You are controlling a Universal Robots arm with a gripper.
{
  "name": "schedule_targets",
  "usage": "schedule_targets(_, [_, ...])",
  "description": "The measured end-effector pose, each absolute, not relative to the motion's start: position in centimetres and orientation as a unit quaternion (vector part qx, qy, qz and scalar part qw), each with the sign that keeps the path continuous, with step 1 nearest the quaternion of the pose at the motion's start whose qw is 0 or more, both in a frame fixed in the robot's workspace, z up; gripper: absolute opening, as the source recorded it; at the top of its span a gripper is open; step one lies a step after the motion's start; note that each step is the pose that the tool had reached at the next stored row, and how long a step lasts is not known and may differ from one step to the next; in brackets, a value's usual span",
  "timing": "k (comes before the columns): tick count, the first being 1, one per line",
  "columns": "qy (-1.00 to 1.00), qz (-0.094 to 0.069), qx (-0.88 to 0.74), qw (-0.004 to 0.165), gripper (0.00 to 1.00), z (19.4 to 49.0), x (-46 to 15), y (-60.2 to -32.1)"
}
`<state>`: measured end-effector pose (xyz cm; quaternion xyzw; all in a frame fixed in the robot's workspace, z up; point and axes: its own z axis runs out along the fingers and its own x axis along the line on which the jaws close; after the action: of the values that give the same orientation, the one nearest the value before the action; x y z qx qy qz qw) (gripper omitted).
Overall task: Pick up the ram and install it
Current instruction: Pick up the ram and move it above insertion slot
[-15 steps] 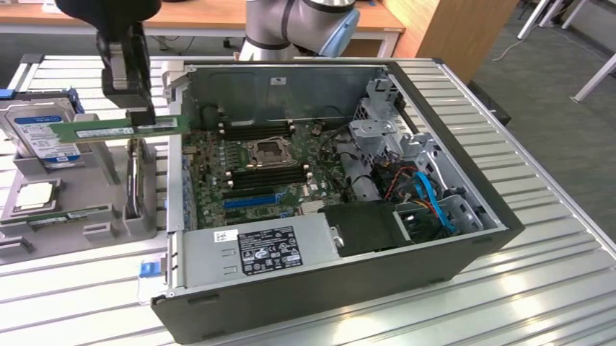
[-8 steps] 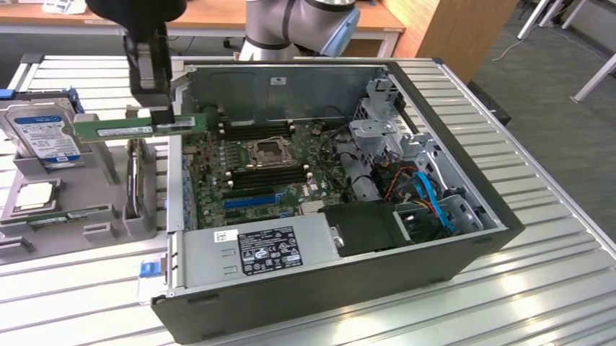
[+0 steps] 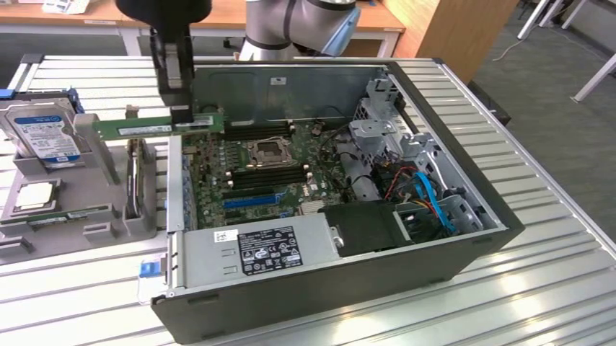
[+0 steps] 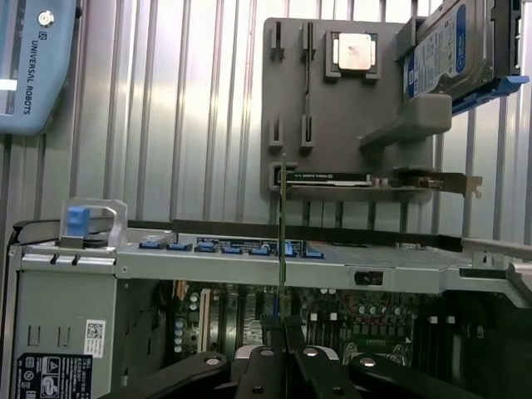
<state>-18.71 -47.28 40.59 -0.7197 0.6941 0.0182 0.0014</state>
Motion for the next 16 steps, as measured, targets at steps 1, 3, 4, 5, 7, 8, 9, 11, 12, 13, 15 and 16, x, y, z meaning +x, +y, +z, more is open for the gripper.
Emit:
schedule_targets(1, [0.694, 0.018, -0.72, 0.001, 0.11, 40.6, -18.5, -47.3])
schedule_targets(3, [0.694, 0.018, -0.72, 0.001, 0.11, 40.6, -18.0, -47.3])
schedule_targets(4, [0.694, 0.018, -0.72, 0.001, 0.11, 40.6, -17.7, -47.3])
schedule_targets(5, [0.694, 0.018, -0.72, 0.001, 0.11, 40.6, -17.4, -47.3])
schedule_targets(7, [0.694, 0.019, -0.72, 0.001, 0.11, 40.6, -16.9, -47.3])
schedule_targets(8, [0.694, 0.019, -0.72, 0.001, 0.11, 40.6, -16.6, -47.3])
schedule_targets(9, [0.694, 0.019, -0.72, 0.001, 0.11, 40.6, -16.4, -47.3])
schedule_targets(11, [0.694, 0.019, -0.72, 0.001, 0.11, 40.6, -15.8, -47.3])
schedule_targets(12, [0.694, 0.019, -0.72, 0.001, 0.11, 40.6, -15.5, -47.3])
schedule_targets(13, [0.694, 0.019, -0.72, 0.001, 0.11, 40.6, -15.2, -47.3])
schedule_targets(15, [0.694, 0.019, -0.72, 0.001, 0.11, 40.6, -14.6, -47.3])
schedule_targets(16, [0.694, 0.019, -0.72, 0.001, 0.11, 40.6, -14.4, -47.3])
